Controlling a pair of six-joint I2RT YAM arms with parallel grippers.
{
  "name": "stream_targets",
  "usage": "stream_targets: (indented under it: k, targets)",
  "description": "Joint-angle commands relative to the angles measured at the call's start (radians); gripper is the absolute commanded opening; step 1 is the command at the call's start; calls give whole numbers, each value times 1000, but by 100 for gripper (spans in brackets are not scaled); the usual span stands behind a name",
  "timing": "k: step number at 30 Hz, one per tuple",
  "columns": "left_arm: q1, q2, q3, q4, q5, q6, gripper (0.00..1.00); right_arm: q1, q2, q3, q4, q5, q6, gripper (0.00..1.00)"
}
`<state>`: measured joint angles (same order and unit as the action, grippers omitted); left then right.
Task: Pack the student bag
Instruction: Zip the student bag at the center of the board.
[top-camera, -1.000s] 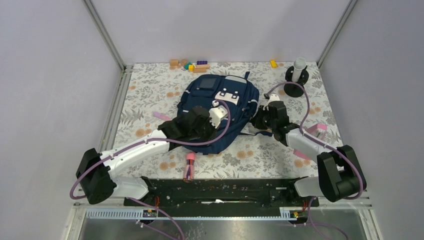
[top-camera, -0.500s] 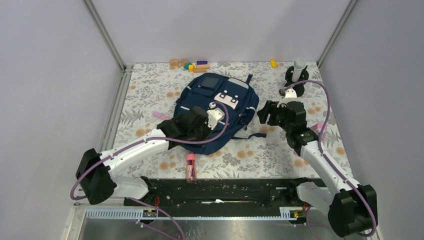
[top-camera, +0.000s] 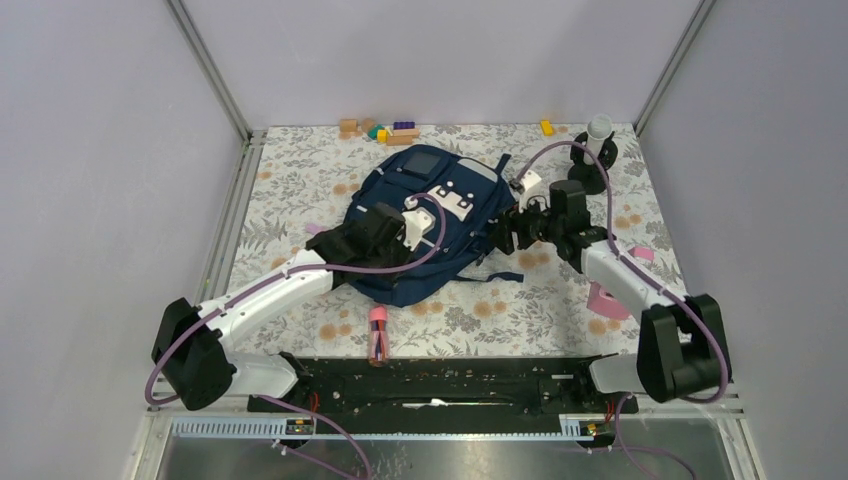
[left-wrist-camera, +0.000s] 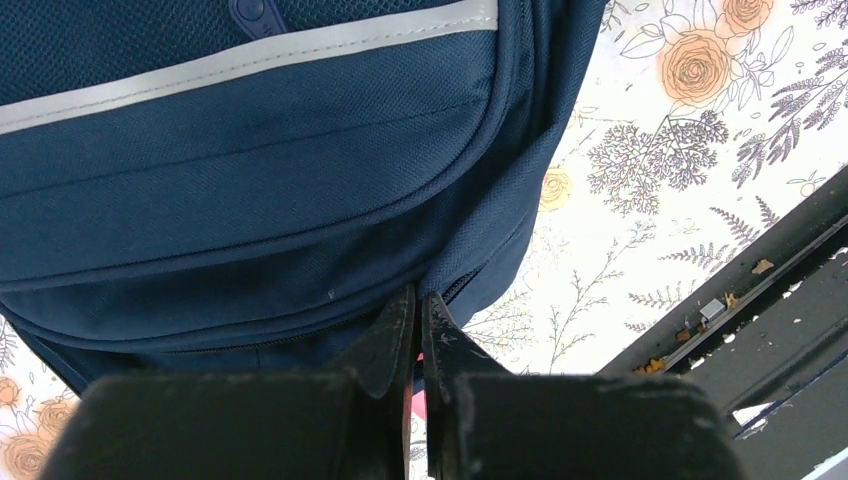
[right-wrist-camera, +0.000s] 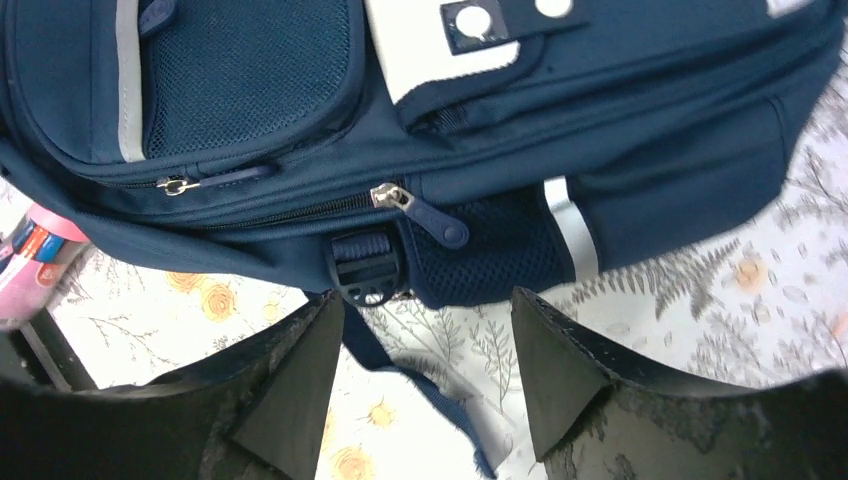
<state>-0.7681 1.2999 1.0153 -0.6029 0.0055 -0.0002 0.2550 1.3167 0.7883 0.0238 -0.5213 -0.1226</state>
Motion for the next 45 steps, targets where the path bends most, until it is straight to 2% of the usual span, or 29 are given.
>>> stream_targets:
  k: [1,8,18,26,34,37,41,45]
  targets:
    - [32,-7,66,34,-13,11,0,2,109,115,30,-166,-173,69]
    - [41,3,75,28,-10,10,0,39,247,259,-110,-165,-268,65]
    - [49,-2,75,27,17,8,0,101,352,410,-391,-12,-363,63]
    - [51,2,77,28,30,5,0,136,416,444,-446,90,-447,63]
    - [51,20,84,28,50,3,0,173,441,473,-457,141,-492,59]
    - [51,24,86,28,56,3,0,188,453,480,-455,164,-498,50]
    - [50,21,86,28,57,3,0,208,465,483,-457,202,-507,18]
    - [50,27,87,30,81,-12,0,215,417,451,-438,189,-452,1]
